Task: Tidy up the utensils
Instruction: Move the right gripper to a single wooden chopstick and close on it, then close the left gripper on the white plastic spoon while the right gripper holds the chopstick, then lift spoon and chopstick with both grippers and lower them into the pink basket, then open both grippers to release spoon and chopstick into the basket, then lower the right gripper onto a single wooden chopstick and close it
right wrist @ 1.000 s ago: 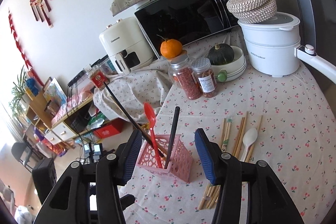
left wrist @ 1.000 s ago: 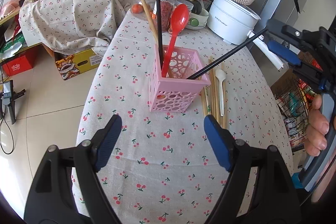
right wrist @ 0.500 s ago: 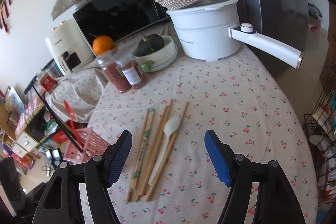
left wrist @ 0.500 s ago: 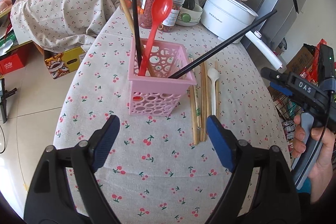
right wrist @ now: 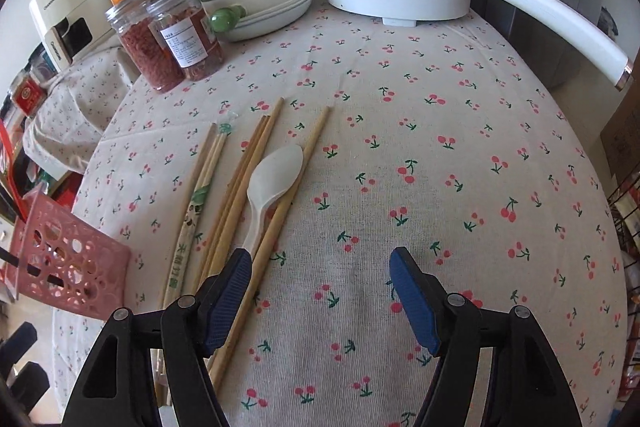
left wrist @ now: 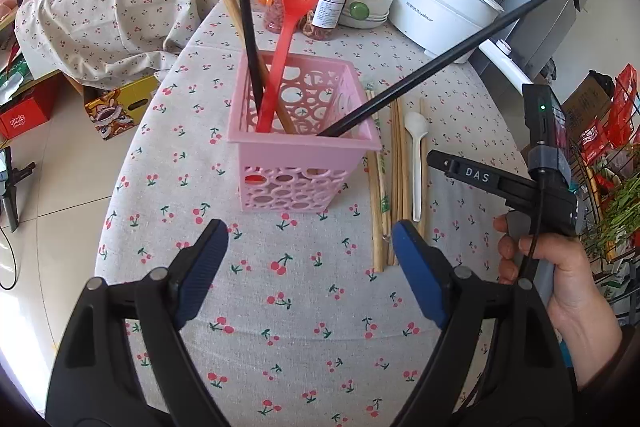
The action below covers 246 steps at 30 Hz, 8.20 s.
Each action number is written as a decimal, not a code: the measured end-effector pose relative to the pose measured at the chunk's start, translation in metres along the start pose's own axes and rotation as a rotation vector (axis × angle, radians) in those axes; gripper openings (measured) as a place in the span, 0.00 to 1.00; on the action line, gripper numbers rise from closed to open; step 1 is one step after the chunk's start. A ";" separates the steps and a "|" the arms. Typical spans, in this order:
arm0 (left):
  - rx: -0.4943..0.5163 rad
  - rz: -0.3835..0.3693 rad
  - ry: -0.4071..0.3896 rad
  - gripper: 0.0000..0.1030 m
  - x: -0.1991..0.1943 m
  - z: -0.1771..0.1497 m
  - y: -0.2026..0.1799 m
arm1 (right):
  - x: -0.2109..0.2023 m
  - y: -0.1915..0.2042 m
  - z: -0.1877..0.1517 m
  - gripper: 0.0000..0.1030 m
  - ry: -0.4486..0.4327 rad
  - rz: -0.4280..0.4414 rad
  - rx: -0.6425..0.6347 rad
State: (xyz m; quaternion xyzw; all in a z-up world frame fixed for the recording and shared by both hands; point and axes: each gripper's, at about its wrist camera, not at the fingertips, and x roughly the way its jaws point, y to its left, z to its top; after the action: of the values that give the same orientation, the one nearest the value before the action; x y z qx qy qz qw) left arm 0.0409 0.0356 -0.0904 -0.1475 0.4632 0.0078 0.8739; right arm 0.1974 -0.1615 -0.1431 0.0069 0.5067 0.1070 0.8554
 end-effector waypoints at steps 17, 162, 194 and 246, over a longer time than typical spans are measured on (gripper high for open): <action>0.145 -0.043 -0.004 0.82 0.006 -0.013 -0.054 | 0.001 -0.005 0.002 0.12 0.065 -0.077 -0.051; 0.046 -0.092 -0.455 0.12 -0.038 0.017 0.030 | -0.182 0.007 -0.002 0.07 -0.329 0.311 0.185; -0.052 0.056 0.099 0.75 -0.053 0.010 0.103 | -0.154 0.196 -0.012 0.07 -0.797 0.052 0.111; 0.033 0.048 0.181 0.99 0.004 -0.006 0.042 | 0.009 0.033 0.000 1.00 0.080 -0.055 0.072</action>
State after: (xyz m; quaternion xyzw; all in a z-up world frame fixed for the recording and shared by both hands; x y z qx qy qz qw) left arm 0.0324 0.0739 -0.1072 -0.1218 0.5439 0.0078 0.8302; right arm 0.1963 -0.1274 -0.1469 0.0193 0.5438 0.0652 0.8365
